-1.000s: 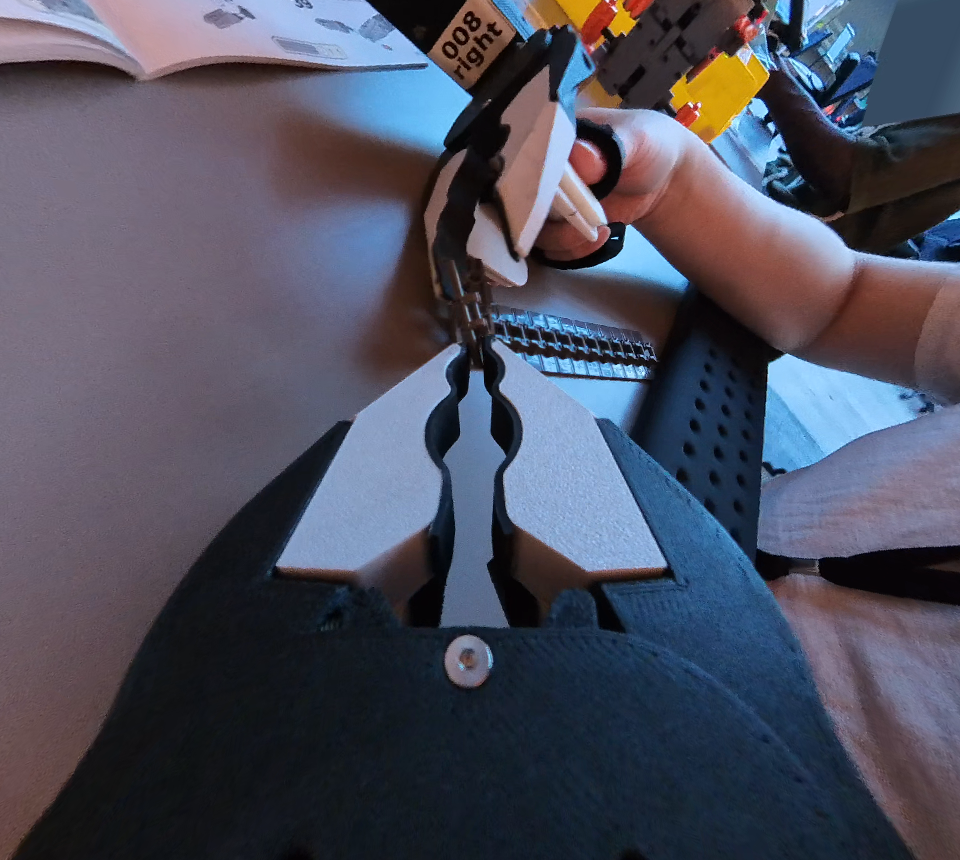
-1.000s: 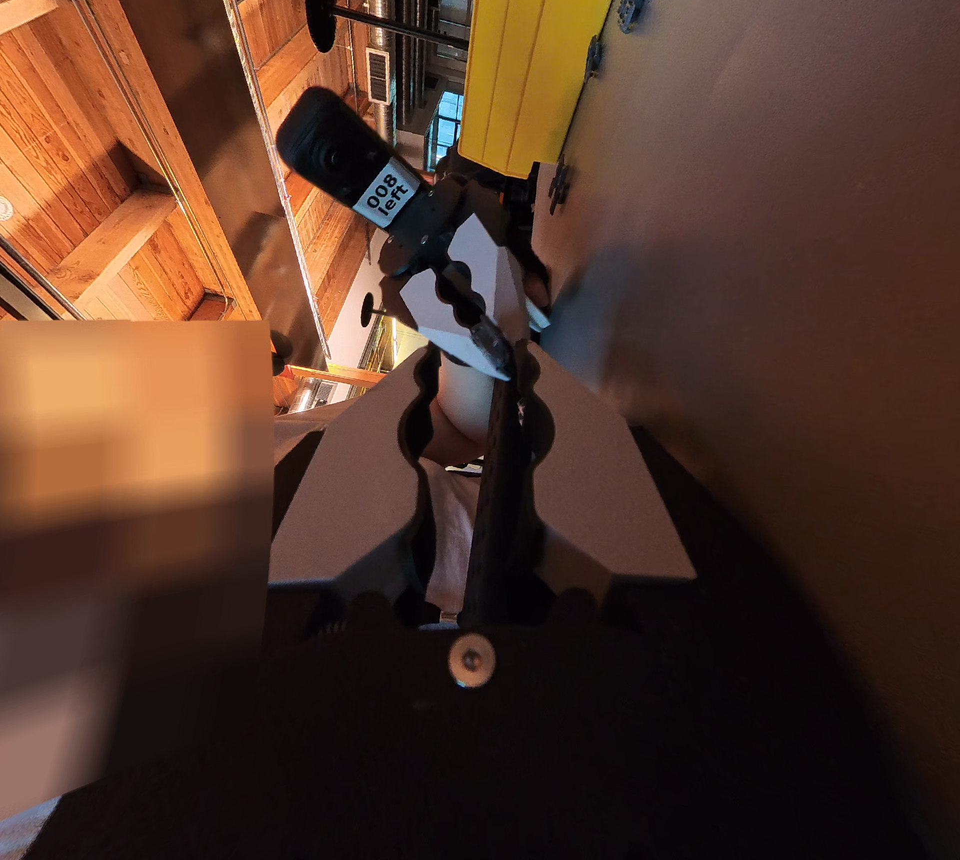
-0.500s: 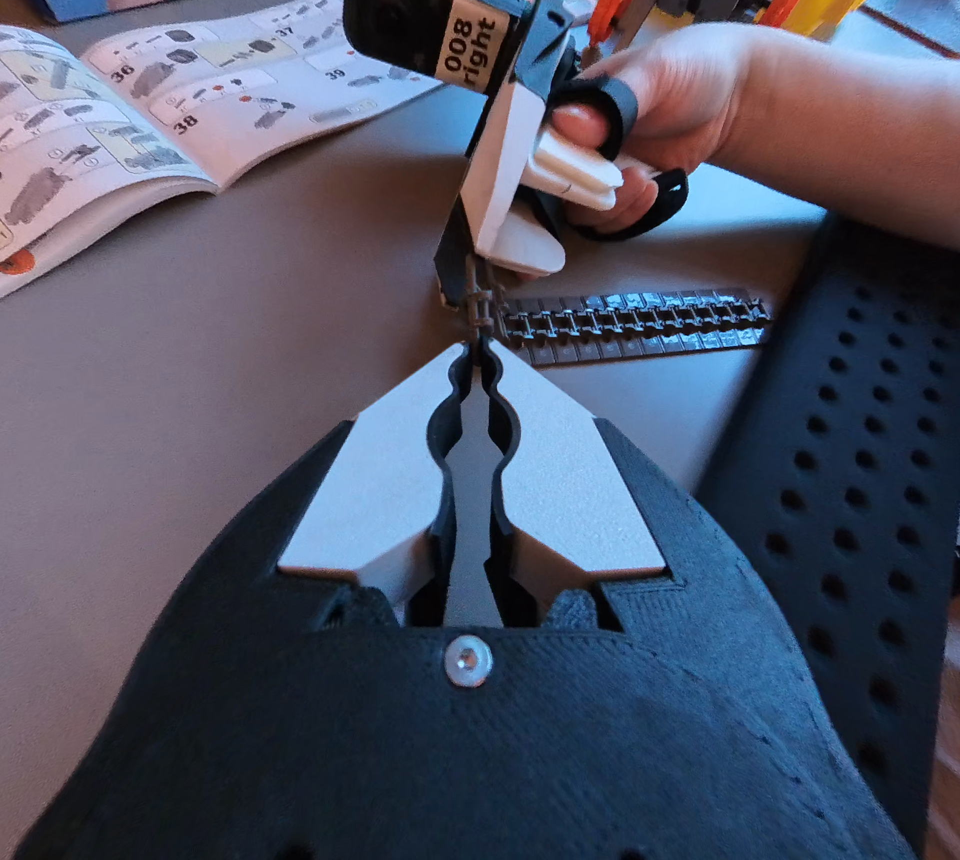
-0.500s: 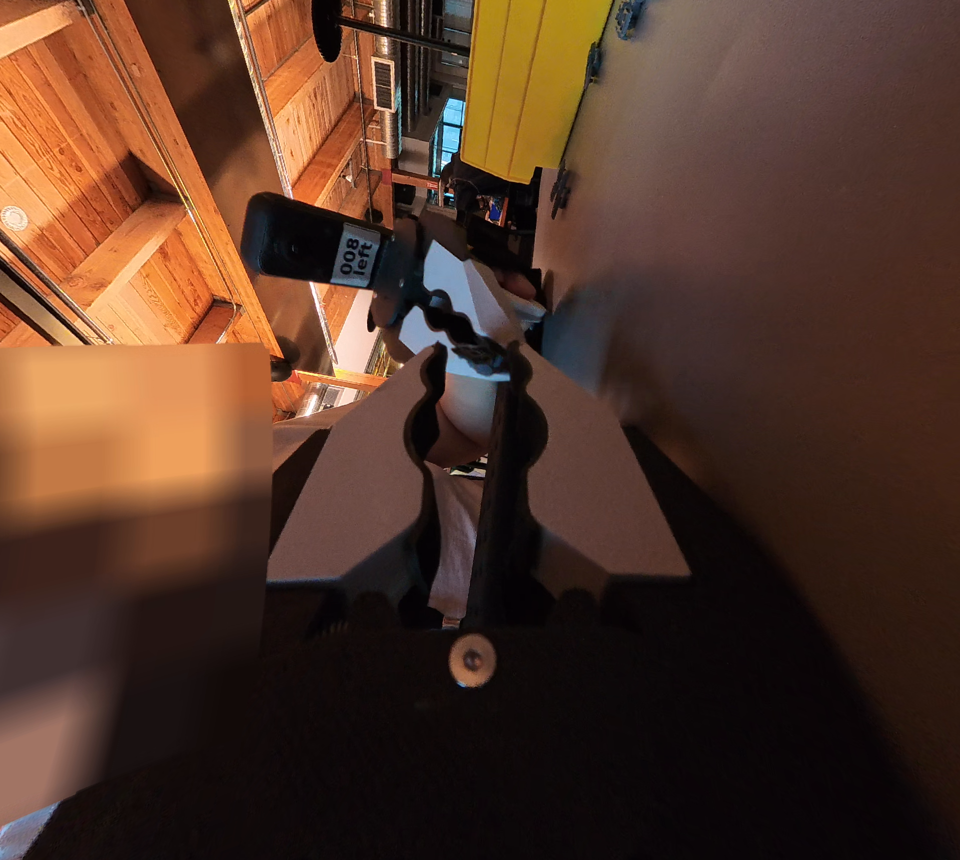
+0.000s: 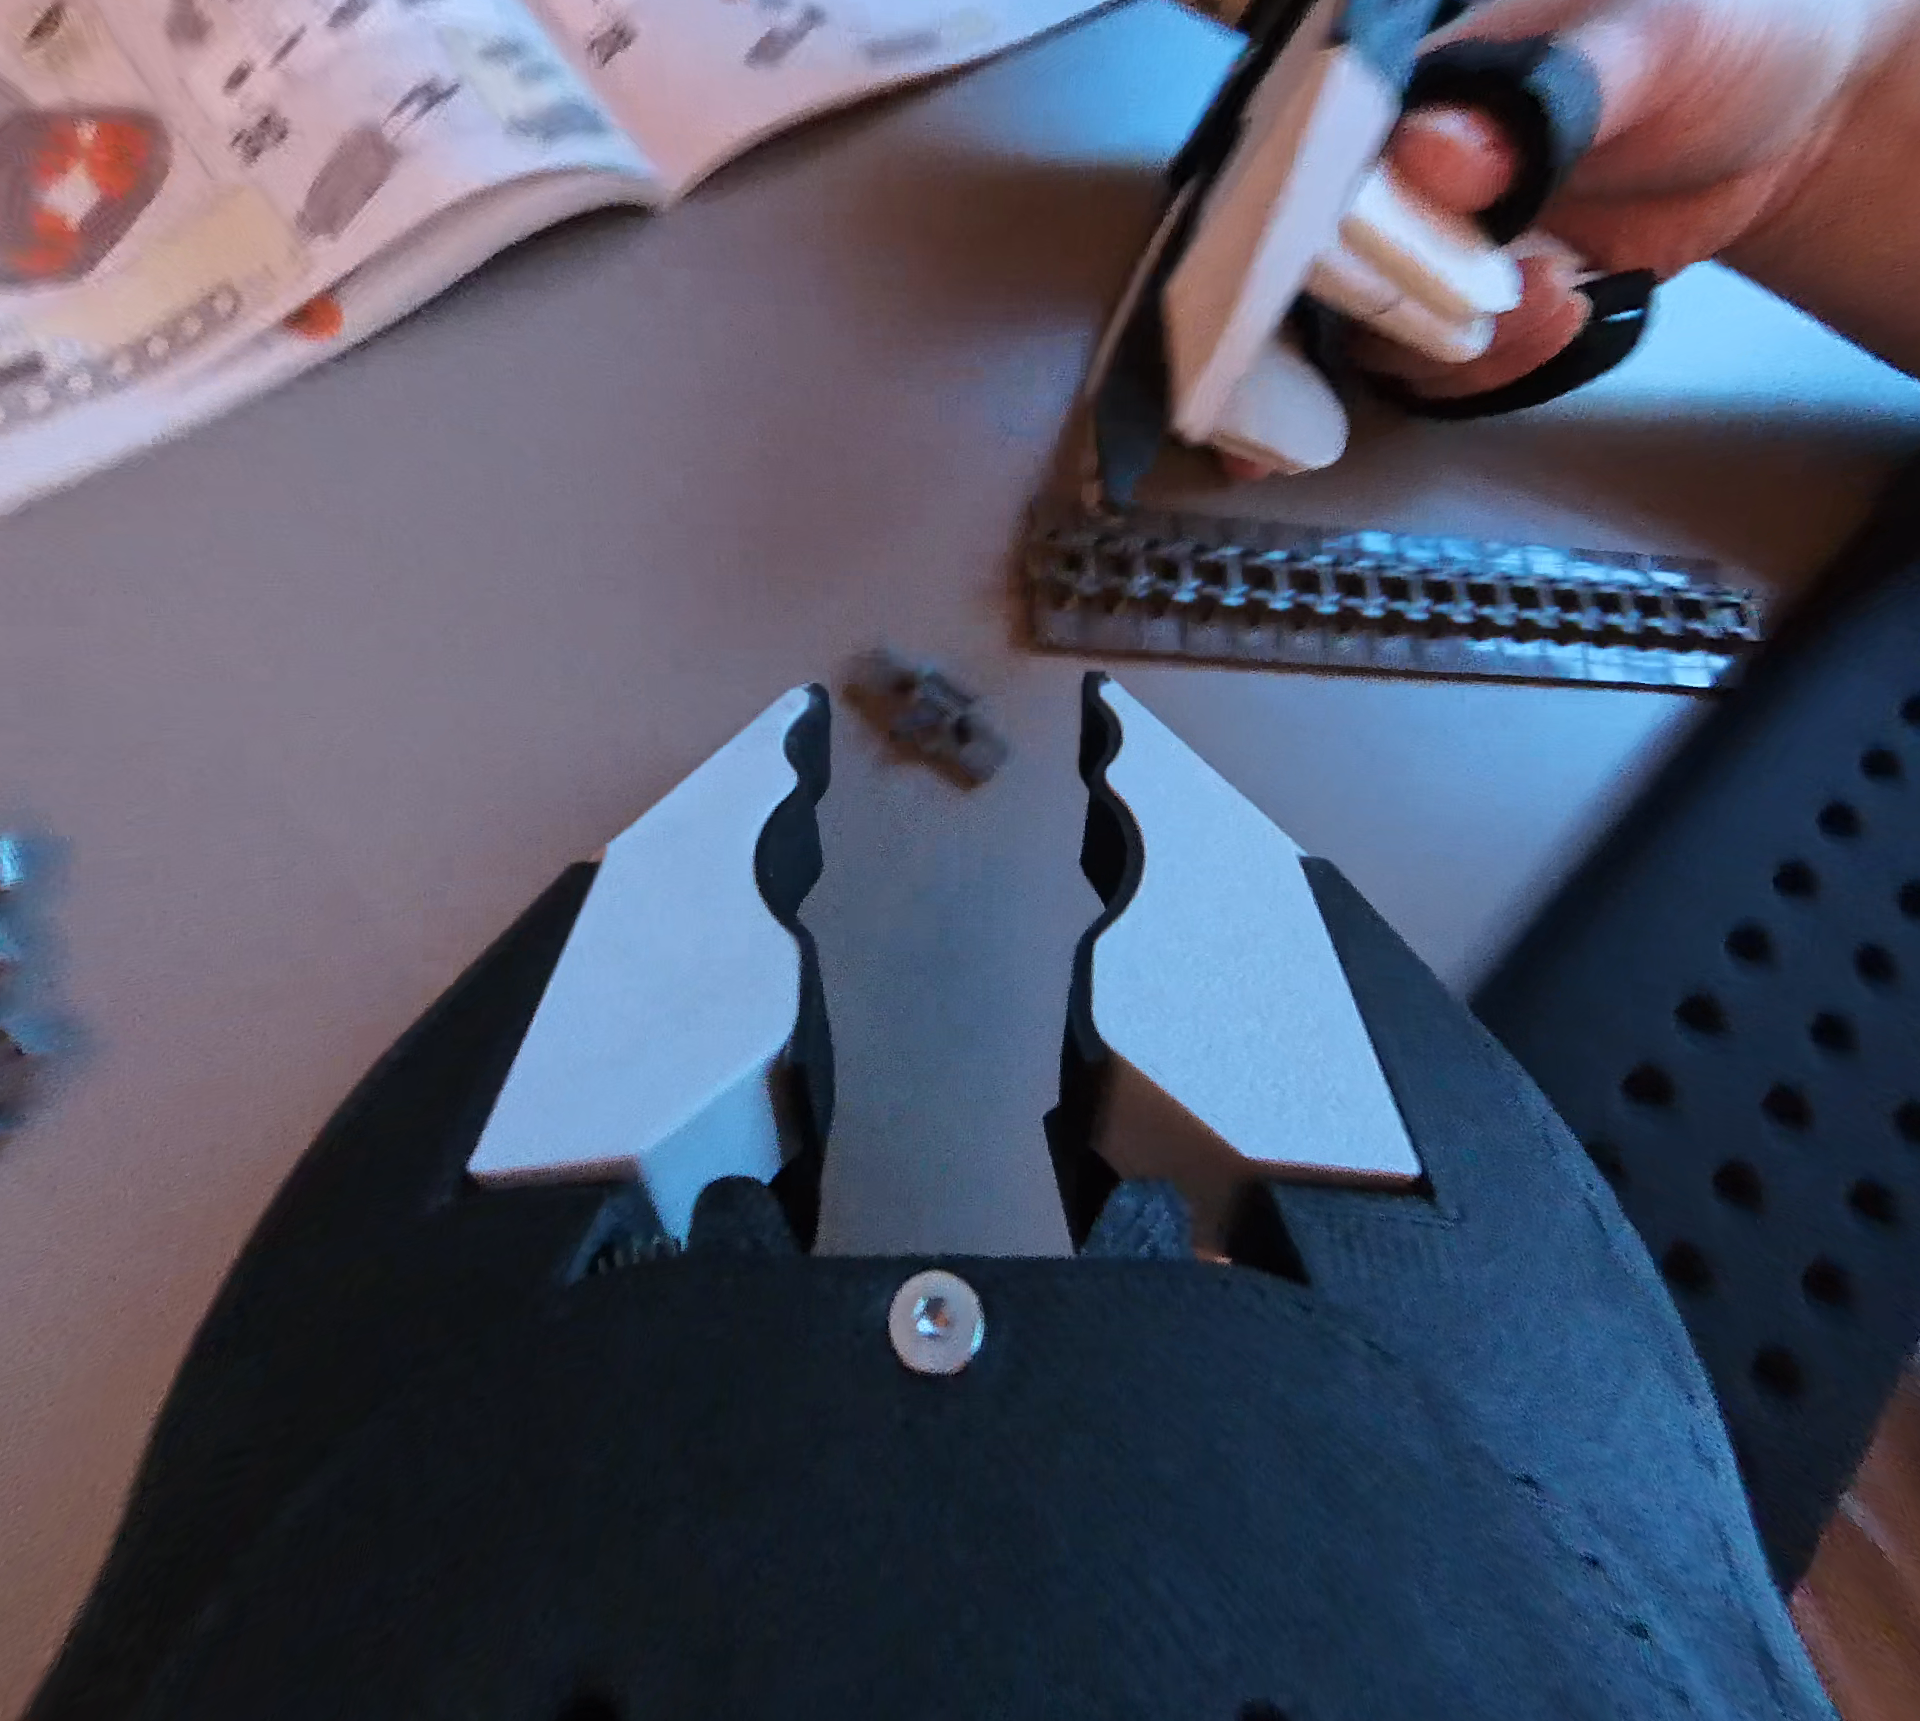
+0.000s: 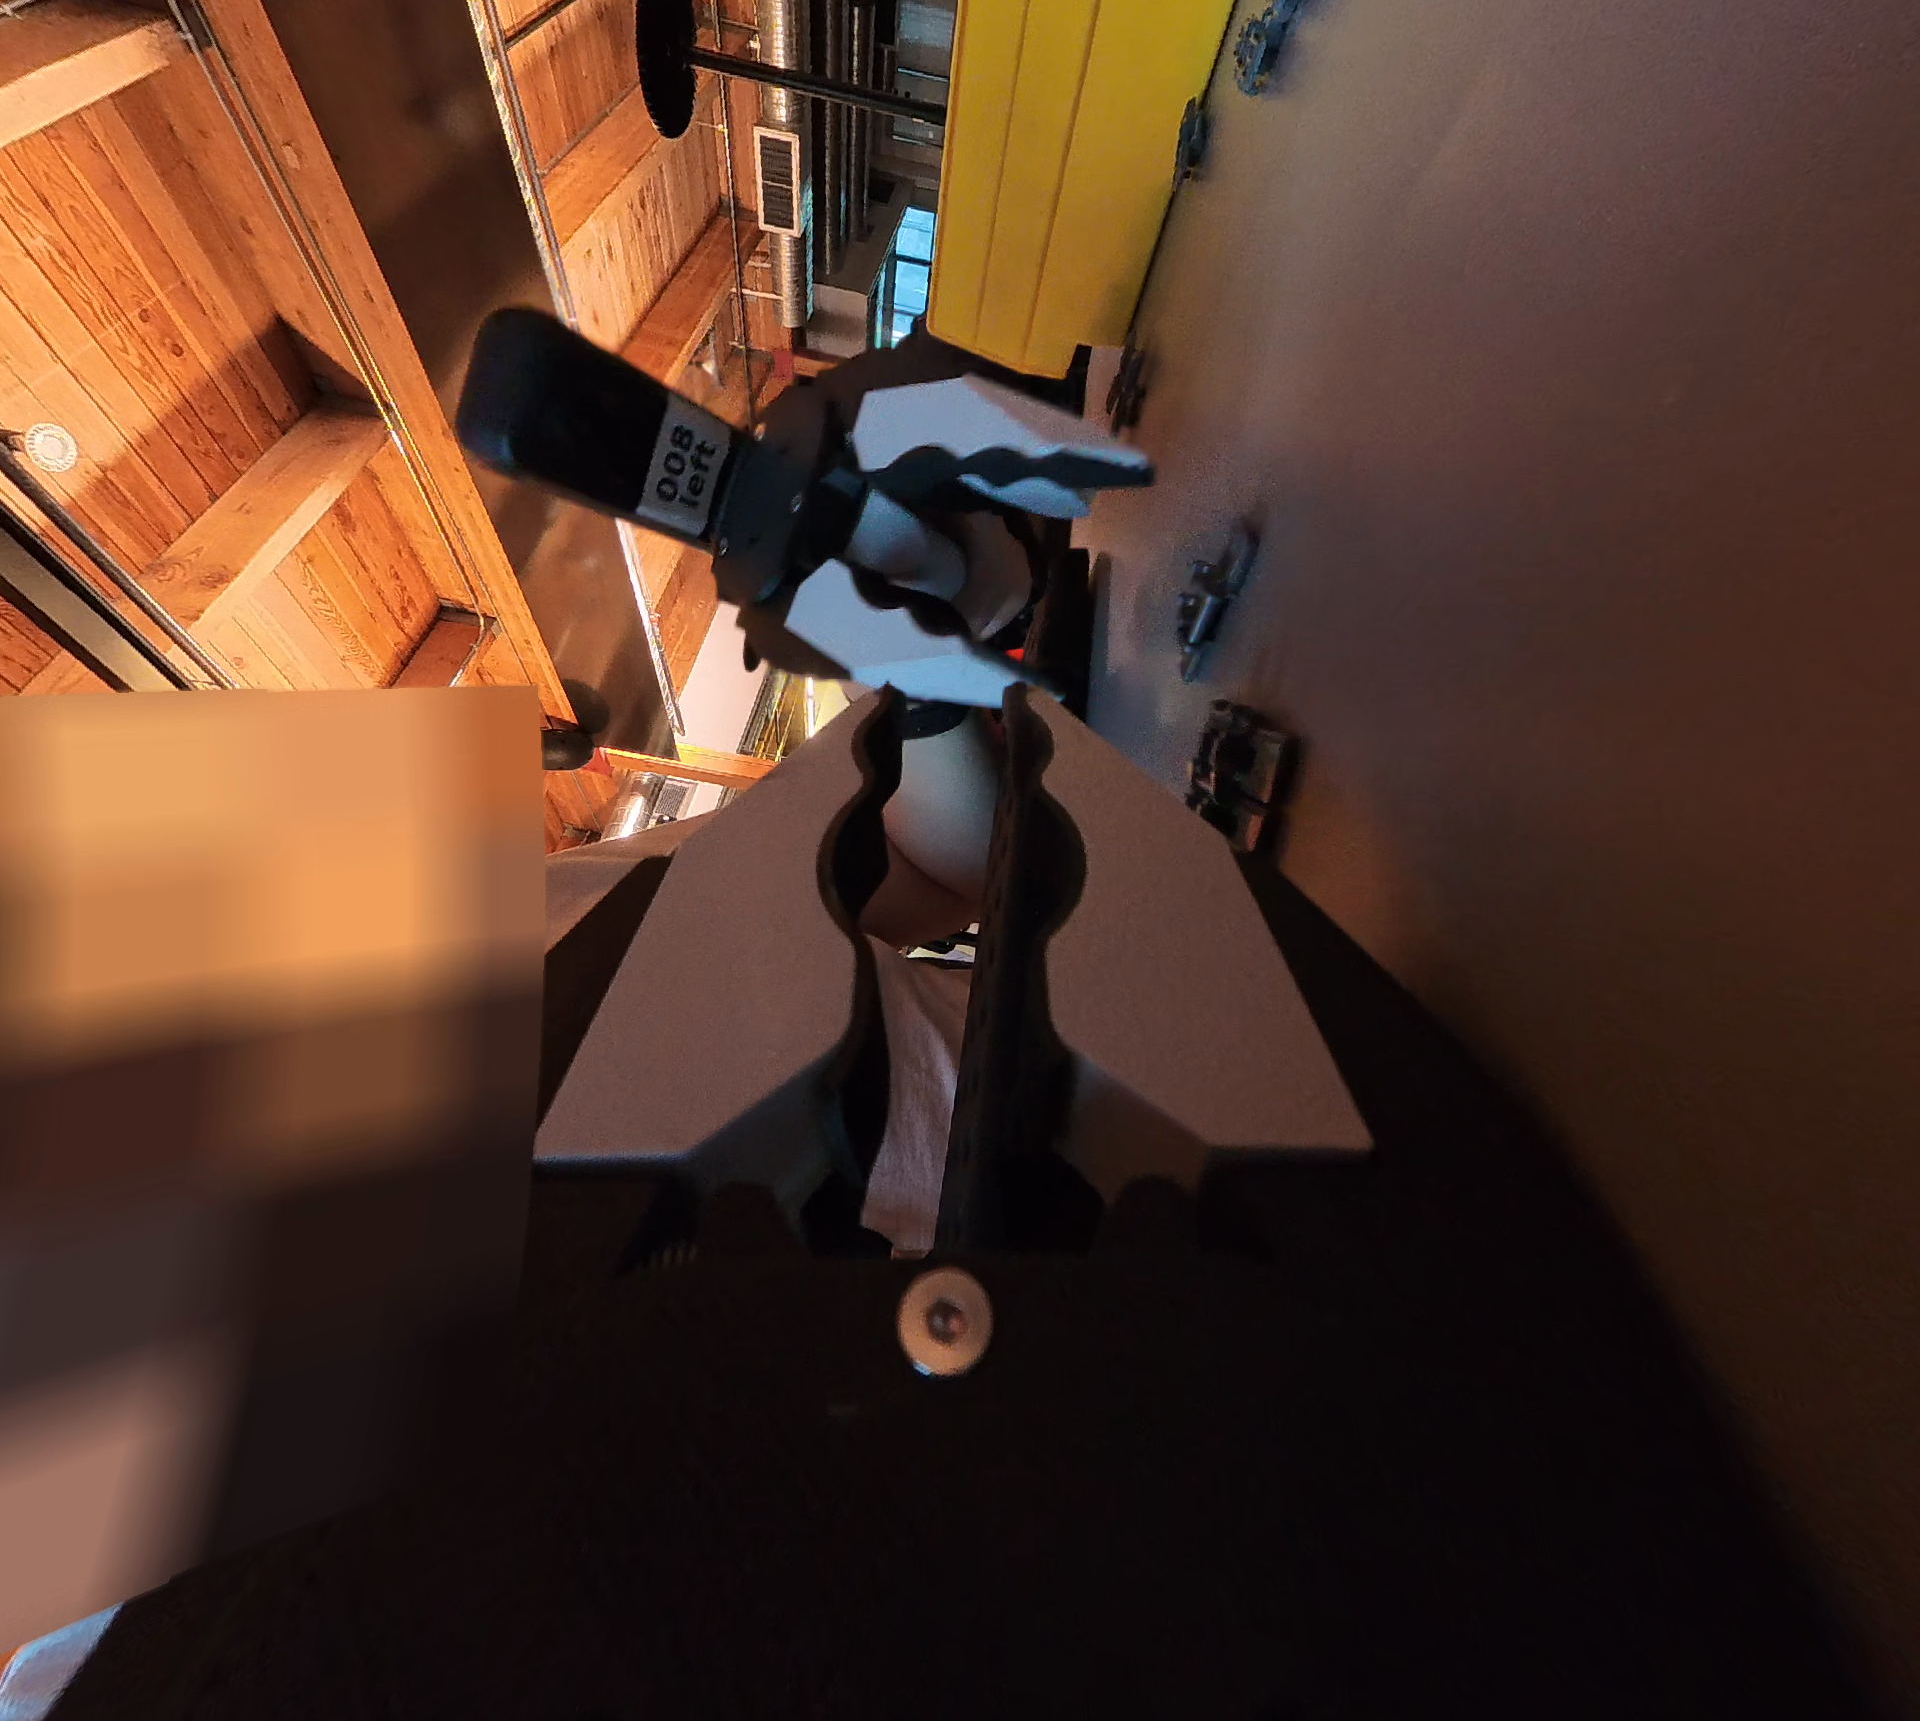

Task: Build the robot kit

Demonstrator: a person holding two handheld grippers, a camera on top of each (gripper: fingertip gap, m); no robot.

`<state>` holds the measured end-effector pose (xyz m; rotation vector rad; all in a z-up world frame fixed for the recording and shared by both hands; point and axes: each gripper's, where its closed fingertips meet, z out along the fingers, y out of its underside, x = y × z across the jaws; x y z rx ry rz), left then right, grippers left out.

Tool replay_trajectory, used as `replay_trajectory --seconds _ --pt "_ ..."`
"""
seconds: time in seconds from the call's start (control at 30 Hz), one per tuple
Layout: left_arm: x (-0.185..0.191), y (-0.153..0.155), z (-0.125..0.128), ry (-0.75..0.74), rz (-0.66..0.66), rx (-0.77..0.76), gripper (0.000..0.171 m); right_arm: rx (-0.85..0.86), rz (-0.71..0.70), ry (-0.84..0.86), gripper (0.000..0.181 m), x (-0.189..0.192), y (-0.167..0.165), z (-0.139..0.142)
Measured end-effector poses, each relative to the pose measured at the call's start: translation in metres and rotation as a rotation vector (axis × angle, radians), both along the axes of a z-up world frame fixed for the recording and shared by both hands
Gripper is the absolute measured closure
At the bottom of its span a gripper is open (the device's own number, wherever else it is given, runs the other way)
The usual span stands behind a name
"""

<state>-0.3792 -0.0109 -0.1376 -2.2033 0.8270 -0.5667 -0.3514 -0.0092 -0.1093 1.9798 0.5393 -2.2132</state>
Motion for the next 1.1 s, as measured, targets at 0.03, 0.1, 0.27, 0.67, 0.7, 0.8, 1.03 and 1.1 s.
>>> replay_trajectory --seconds 0.03,0.1,0.27,0.67,0.7,0.8,1.03,1.1 --pt "0.010 -0.004 0.003 -0.007 -0.036 0.011 0.128 -0.001 0.000 0.001 0.164 0.000 0.000 0.000" --pt "0.026 -0.011 -0.001 0.010 -0.097 0.008 0.135 -0.002 0.001 0.003 0.164 0.000 0.000 0.000" --pt "0.035 -0.002 -0.022 0.168 -0.138 0.027 0.145 0.028 -0.024 -0.008 0.165 0.002 0.003 -0.001" --pt "0.035 0.000 -0.025 0.043 -0.083 -0.012 0.165 1.168 -0.247 -0.679 0.156 0.019 0.014 -0.018" --pt "0.033 0.000 -0.025 0.036 -0.066 -0.017 0.168 1.173 -0.229 -0.703 0.151 0.017 0.012 -0.026" --pt "0.023 0.004 -0.024 0.018 -0.020 -0.013 0.167 1.081 -0.133 -0.740 0.146 0.011 -0.003 -0.051" --pt "0.013 0.010 -0.018 -0.054 0.020 0.002 0.164 1.185 -0.146 -0.759 0.167 0.007 -0.001 -0.050" --pt "0.013 0.011 -0.011 -0.134 0.028 -0.028 0.156 1.202 -0.156 -0.738 0.168 0.008 -0.001 -0.048"
